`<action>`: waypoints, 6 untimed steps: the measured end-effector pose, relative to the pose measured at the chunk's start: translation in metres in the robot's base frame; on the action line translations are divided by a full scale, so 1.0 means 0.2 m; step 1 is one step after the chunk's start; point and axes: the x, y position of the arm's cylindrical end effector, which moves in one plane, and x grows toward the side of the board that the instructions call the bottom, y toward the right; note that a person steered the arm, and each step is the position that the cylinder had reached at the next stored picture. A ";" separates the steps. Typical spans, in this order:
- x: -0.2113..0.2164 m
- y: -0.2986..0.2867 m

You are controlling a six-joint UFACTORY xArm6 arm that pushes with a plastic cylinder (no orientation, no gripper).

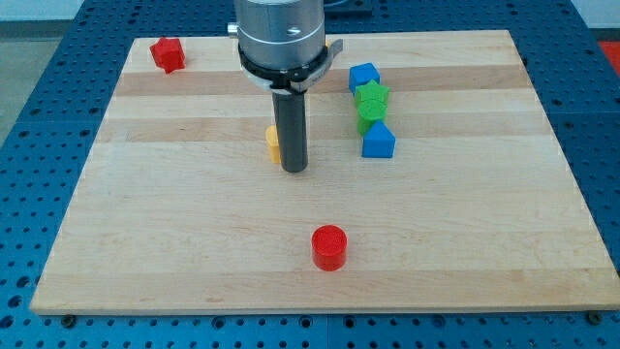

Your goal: Move your arm towards the red circle

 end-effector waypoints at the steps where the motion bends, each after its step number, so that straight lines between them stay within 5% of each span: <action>1: 0.05 0.06; 6: 0.45 0.42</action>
